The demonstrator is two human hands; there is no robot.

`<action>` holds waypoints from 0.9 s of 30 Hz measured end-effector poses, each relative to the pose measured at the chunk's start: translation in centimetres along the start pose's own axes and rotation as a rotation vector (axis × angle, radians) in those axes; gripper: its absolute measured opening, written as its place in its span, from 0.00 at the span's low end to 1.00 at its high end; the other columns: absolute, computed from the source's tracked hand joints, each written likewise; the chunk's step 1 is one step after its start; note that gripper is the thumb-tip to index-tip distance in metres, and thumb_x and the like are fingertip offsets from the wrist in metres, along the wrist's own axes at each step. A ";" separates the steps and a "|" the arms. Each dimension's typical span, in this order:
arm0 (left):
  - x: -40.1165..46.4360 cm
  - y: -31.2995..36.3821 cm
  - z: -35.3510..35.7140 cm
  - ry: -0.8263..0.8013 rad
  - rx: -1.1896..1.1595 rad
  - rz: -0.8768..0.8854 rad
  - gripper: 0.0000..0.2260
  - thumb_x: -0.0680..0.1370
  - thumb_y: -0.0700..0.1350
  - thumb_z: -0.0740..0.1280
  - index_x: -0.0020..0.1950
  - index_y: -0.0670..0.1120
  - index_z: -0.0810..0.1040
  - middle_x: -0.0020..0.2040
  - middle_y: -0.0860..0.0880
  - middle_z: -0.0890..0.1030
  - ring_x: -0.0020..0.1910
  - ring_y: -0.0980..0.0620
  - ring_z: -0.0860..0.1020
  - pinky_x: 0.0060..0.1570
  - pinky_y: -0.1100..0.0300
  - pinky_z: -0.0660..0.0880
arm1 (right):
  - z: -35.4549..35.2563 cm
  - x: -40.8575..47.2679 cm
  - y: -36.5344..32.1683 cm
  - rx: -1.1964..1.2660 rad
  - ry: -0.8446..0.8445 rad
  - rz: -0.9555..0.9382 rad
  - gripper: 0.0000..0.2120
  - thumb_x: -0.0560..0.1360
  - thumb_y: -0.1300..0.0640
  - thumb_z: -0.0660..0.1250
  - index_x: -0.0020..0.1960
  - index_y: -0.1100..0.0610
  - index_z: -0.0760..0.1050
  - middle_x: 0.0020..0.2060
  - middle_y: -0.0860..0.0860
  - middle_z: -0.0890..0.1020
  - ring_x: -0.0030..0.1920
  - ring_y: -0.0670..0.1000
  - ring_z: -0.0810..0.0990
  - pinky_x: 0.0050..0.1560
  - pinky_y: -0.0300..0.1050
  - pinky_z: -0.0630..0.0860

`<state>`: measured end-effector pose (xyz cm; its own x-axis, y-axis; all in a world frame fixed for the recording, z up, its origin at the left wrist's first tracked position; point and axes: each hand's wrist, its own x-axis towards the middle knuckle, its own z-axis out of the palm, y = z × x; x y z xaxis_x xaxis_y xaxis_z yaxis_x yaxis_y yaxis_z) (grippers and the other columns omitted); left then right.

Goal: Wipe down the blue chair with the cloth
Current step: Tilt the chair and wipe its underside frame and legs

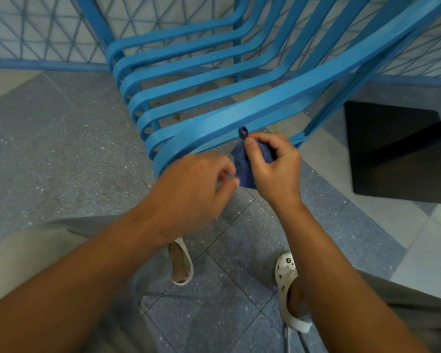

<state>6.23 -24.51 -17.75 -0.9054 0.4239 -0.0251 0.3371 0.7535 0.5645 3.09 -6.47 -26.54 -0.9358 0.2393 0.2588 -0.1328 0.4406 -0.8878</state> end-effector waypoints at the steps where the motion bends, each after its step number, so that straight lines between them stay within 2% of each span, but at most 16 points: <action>1: -0.2 0.0 -1.3 0.074 -0.058 0.063 0.07 0.80 0.52 0.68 0.51 0.49 0.81 0.42 0.56 0.80 0.41 0.57 0.78 0.43 0.53 0.77 | -0.5 0.0 -1.3 0.021 0.038 -0.044 0.04 0.77 0.59 0.72 0.49 0.58 0.84 0.43 0.51 0.84 0.46 0.48 0.82 0.50 0.44 0.78; 4: -0.5 -0.3 -3.6 0.347 -0.087 0.191 0.05 0.79 0.45 0.71 0.48 0.45 0.83 0.39 0.52 0.80 0.37 0.55 0.77 0.39 0.58 0.76 | -1.9 0.2 -4.4 0.042 0.104 -0.179 0.02 0.77 0.62 0.72 0.47 0.61 0.83 0.42 0.53 0.83 0.45 0.51 0.82 0.49 0.44 0.77; 6: -0.4 -0.8 -4.3 0.498 -0.060 0.193 0.05 0.79 0.44 0.72 0.50 0.43 0.83 0.40 0.50 0.80 0.38 0.55 0.76 0.41 0.63 0.74 | -2.5 0.6 -5.9 0.039 0.130 -0.246 0.02 0.77 0.63 0.72 0.48 0.62 0.83 0.42 0.53 0.83 0.45 0.51 0.82 0.49 0.44 0.76; 7: -0.3 -1.2 -4.5 0.521 -0.048 0.170 0.06 0.79 0.45 0.72 0.52 0.44 0.83 0.43 0.50 0.80 0.40 0.55 0.76 0.43 0.65 0.73 | -2.5 0.8 -6.6 0.032 0.133 -0.258 0.03 0.77 0.63 0.71 0.49 0.62 0.83 0.43 0.54 0.82 0.45 0.51 0.81 0.50 0.44 0.76; 10: 0.3 -2.6 -4.5 0.447 -0.031 0.077 0.09 0.78 0.45 0.72 0.57 0.47 0.82 0.50 0.53 0.79 0.45 0.57 0.76 0.47 0.71 0.70 | -1.7 1.6 -7.6 -0.011 0.114 -0.184 0.08 0.78 0.59 0.71 0.55 0.60 0.84 0.47 0.53 0.81 0.49 0.46 0.81 0.53 0.39 0.75; 13: 0.5 -3.3 -4.0 0.425 -0.162 -0.018 0.07 0.77 0.42 0.71 0.54 0.48 0.83 0.47 0.52 0.81 0.40 0.57 0.78 0.43 0.70 0.73 | 0.2 0.9 -7.5 -0.086 0.068 -0.155 0.11 0.78 0.55 0.71 0.59 0.57 0.84 0.47 0.49 0.78 0.47 0.44 0.78 0.53 0.38 0.75; 17: 0.7 -3.4 -3.7 0.474 -0.261 -0.109 0.07 0.78 0.42 0.70 0.54 0.49 0.83 0.43 0.55 0.82 0.38 0.56 0.79 0.41 0.66 0.76 | 1.5 -1.0 -7.2 -0.117 -0.016 -0.266 0.11 0.79 0.55 0.70 0.59 0.56 0.84 0.46 0.52 0.77 0.46 0.47 0.78 0.48 0.44 0.77; 22: 1.1 -2.5 -3.3 0.512 -0.302 -0.053 0.05 0.78 0.43 0.70 0.53 0.47 0.83 0.42 0.53 0.82 0.38 0.54 0.80 0.40 0.64 0.77 | 0.2 -3.0 -4.4 -0.217 -0.143 -0.499 0.09 0.78 0.57 0.73 0.56 0.58 0.86 0.45 0.55 0.79 0.43 0.50 0.80 0.43 0.44 0.79; 27: 0.8 -0.5 -1.3 0.486 -0.216 0.126 0.04 0.79 0.42 0.70 0.49 0.43 0.83 0.40 0.51 0.80 0.39 0.55 0.78 0.41 0.64 0.75 | -1.2 -3.8 1.0 -0.184 -0.128 -0.218 0.09 0.78 0.57 0.72 0.56 0.57 0.85 0.45 0.52 0.79 0.45 0.49 0.80 0.49 0.46 0.78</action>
<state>5.04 -25.24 -16.96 -0.8937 0.1842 0.4092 0.4363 0.5699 0.6963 6.93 -5.94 -27.94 -0.9266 0.0163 0.3756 -0.2848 0.6219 -0.7295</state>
